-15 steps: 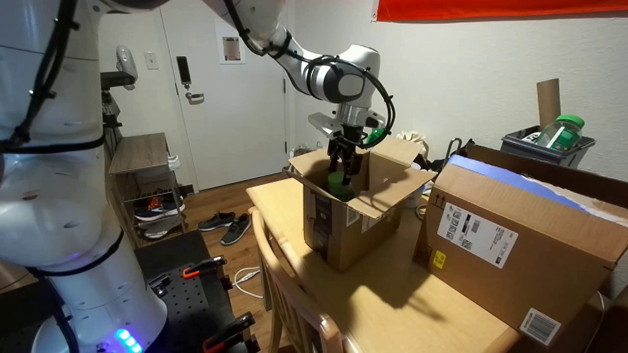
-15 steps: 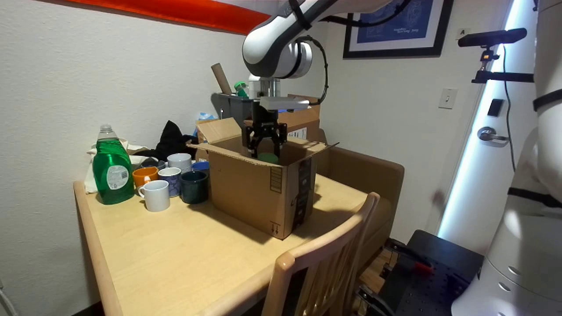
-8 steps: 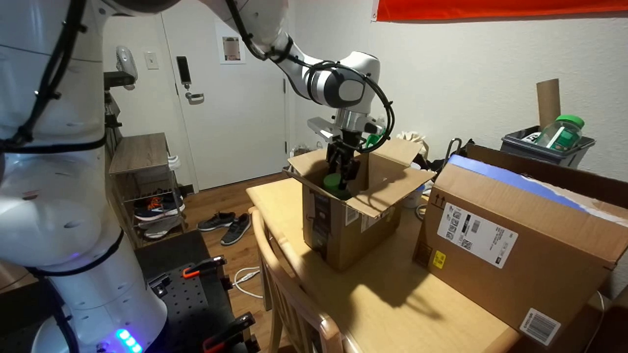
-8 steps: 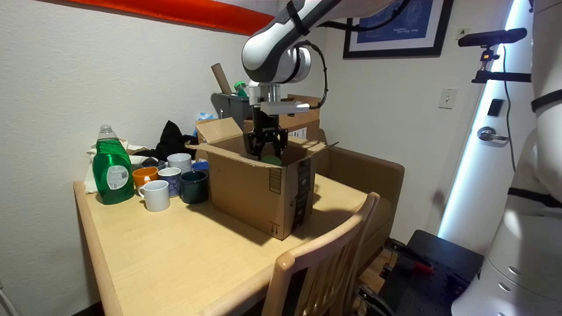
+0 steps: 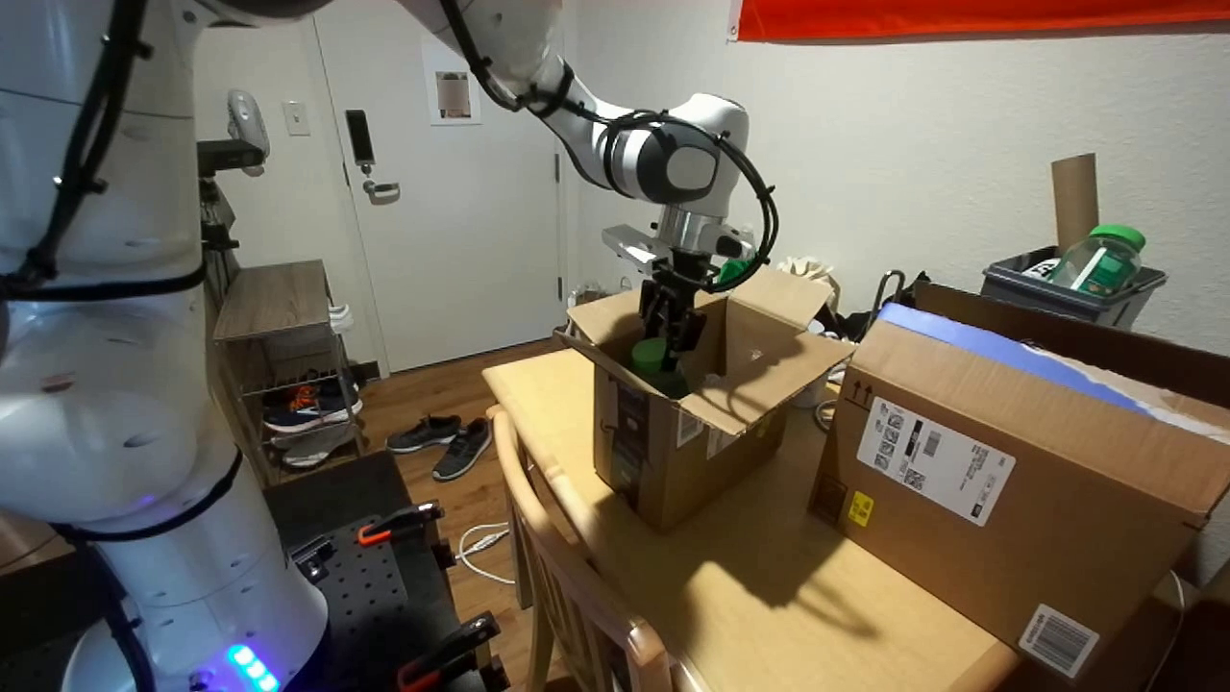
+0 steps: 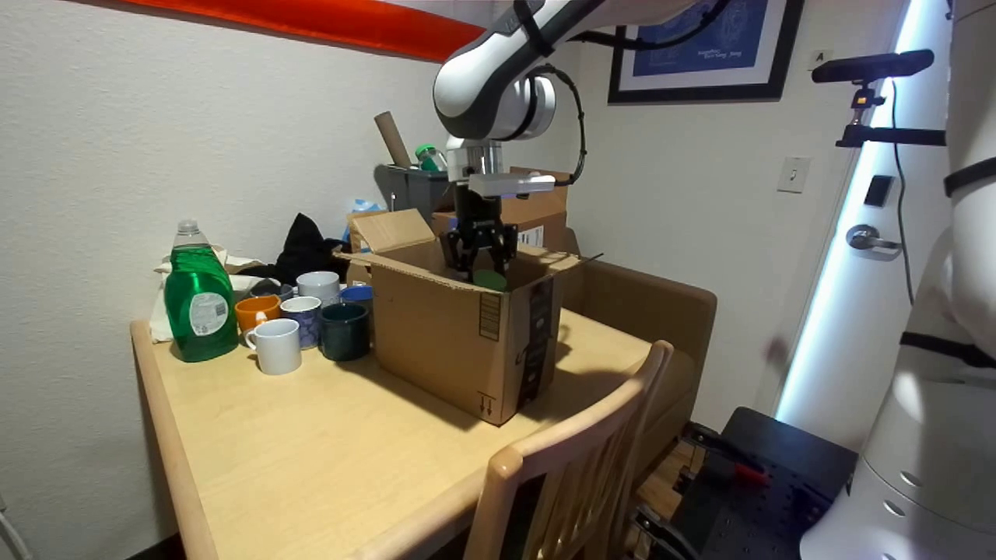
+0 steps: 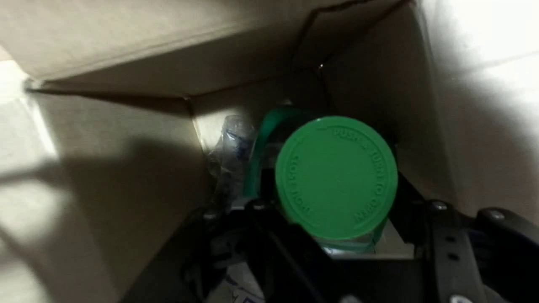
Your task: Remove the green bottle from the box.
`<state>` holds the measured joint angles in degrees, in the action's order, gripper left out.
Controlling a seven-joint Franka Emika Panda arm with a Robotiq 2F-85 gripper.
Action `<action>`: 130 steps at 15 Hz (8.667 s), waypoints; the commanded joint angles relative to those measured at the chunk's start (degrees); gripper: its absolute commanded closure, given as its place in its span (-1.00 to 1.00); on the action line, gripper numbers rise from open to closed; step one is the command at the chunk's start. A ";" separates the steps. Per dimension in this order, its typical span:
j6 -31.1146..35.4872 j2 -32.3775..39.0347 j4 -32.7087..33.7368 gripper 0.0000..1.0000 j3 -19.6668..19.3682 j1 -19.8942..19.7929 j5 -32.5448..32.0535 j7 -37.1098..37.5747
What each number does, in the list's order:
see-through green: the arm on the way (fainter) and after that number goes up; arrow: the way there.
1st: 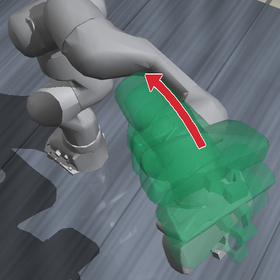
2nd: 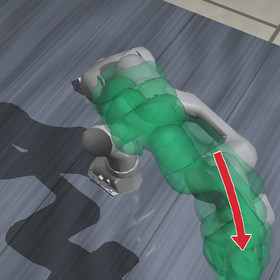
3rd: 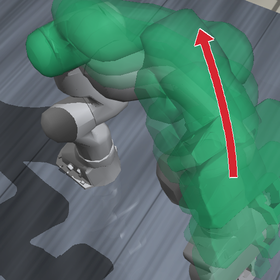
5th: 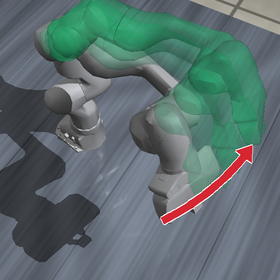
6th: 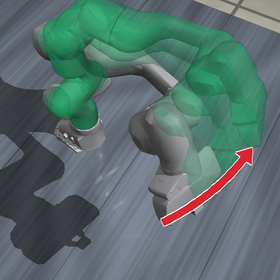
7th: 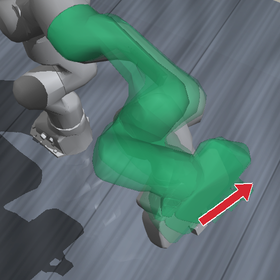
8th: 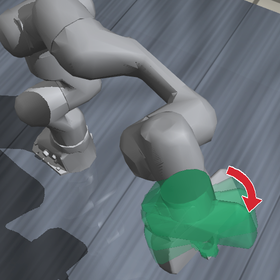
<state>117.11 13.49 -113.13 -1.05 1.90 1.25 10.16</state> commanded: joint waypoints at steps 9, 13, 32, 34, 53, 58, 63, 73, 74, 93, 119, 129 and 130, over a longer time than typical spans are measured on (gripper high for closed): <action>-22.57 -18.63 4.39 0.22 -0.28 -1.92 -7.43 -9.73; -22.38 -19.47 8.83 0.22 1.54 -0.39 -6.94 -11.94; -21.03 -19.80 12.72 -0.28 11.02 7.83 -9.58 -17.53; -21.03 -19.50 12.68 -0.28 10.89 7.77 -9.58 -17.53; -25.72 -8.22 26.76 0.22 15.56 12.30 -14.23 -18.78; -32.12 1.45 36.05 0.22 15.55 14.16 -15.50 -21.43; -35.81 9.24 43.59 0.22 14.94 15.25 -15.54 -25.58; -26.13 15.04 43.30 0.22 14.49 15.43 -21.21 -24.20; -24.74 15.60 43.08 0.22 14.53 15.47 -21.86 -23.72; -19.14 22.37 38.36 0.22 15.57 13.17 -16.56 -20.81; -21.55 25.53 34.34 0.22 11.67 14.69 -10.34 -16.70; -21.42 24.91 33.93 -0.80 11.69 14.40 -10.21 -17.03; -21.48 24.88 33.95 -0.88 11.66 14.35 -10.19 -17.05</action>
<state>96.65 39.63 -78.65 11.13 16.20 -10.03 -7.41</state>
